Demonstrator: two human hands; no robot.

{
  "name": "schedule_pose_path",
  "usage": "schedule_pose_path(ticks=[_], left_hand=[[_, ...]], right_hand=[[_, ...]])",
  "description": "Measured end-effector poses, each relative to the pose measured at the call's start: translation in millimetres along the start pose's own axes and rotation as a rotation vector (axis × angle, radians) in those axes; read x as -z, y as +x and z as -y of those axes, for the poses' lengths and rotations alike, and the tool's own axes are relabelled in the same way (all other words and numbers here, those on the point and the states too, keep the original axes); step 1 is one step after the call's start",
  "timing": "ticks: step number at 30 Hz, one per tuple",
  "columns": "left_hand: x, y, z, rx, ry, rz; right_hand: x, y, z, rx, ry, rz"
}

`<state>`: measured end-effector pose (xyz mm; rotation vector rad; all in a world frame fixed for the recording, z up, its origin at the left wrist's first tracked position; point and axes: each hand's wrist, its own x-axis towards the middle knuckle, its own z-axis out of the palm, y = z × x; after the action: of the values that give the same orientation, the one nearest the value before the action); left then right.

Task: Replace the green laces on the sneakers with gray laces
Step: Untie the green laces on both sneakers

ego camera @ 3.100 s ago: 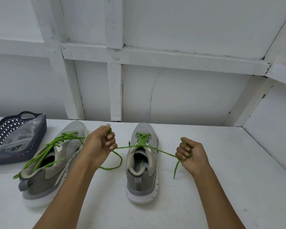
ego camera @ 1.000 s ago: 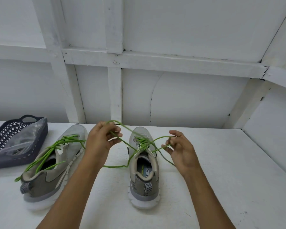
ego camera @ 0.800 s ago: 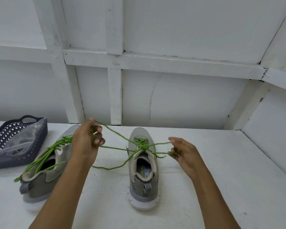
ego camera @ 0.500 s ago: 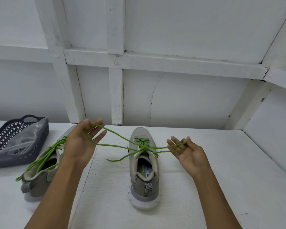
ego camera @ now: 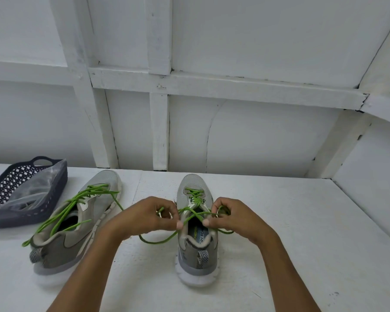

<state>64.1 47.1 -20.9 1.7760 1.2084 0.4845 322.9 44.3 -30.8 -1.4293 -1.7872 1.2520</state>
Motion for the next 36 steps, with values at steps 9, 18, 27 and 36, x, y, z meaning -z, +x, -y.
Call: schedule_pose_path(ticks=[9,18,27,36], left_hand=[[-9,2,-9,-0.026,0.22,-0.003],[5,-11,-16,-0.305,-0.452,-0.44],[1,6,-3,0.033,-0.115,-0.527],[-13,7,-1,0.135,0.318,-0.231]], right_hand=[[2,-6,7,-0.014,-0.27,-0.015],[14,-10,9,0.258,0.863,-0.12],[7,1,-3,0.032,0.499,-0.636],[7,2,-22,-0.126,0.299,-0.938]])
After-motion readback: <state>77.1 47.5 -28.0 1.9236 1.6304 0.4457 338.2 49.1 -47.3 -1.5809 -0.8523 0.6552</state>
